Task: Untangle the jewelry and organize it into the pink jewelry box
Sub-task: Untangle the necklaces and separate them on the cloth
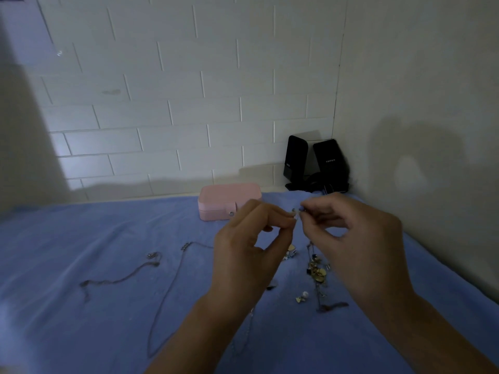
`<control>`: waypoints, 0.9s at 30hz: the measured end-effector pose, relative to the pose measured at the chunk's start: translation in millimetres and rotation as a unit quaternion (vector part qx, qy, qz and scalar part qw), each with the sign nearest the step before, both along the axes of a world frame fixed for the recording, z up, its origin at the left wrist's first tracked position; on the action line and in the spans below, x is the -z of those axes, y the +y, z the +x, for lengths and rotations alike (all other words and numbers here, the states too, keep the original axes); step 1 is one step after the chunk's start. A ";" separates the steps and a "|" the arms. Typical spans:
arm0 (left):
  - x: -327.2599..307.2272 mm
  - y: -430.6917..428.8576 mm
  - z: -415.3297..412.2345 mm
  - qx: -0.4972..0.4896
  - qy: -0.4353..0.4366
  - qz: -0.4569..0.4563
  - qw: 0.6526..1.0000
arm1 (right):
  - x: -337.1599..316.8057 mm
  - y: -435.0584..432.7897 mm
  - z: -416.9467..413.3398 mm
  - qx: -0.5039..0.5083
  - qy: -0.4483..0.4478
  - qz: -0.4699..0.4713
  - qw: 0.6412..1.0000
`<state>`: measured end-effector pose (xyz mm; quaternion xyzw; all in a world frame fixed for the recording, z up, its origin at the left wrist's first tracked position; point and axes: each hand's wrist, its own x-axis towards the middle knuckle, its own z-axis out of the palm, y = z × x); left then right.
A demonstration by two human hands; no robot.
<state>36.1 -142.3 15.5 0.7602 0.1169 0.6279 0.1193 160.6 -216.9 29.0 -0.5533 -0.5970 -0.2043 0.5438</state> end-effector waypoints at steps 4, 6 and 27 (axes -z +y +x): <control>-1.5 -1.2 -1.4 -0.015 -0.011 0.033 0.999 | -1.5 -0.2 0.5 0.034 -0.084 0.059 0.994; -2.5 -1.7 -1.9 -0.018 -0.012 0.042 0.999 | -1.2 0.8 0.2 0.045 -0.109 0.073 0.990; -10.4 -5.0 -2.7 0.184 -0.001 -0.237 0.954 | -15.3 -4.7 -5.9 -0.197 0.234 -0.257 0.917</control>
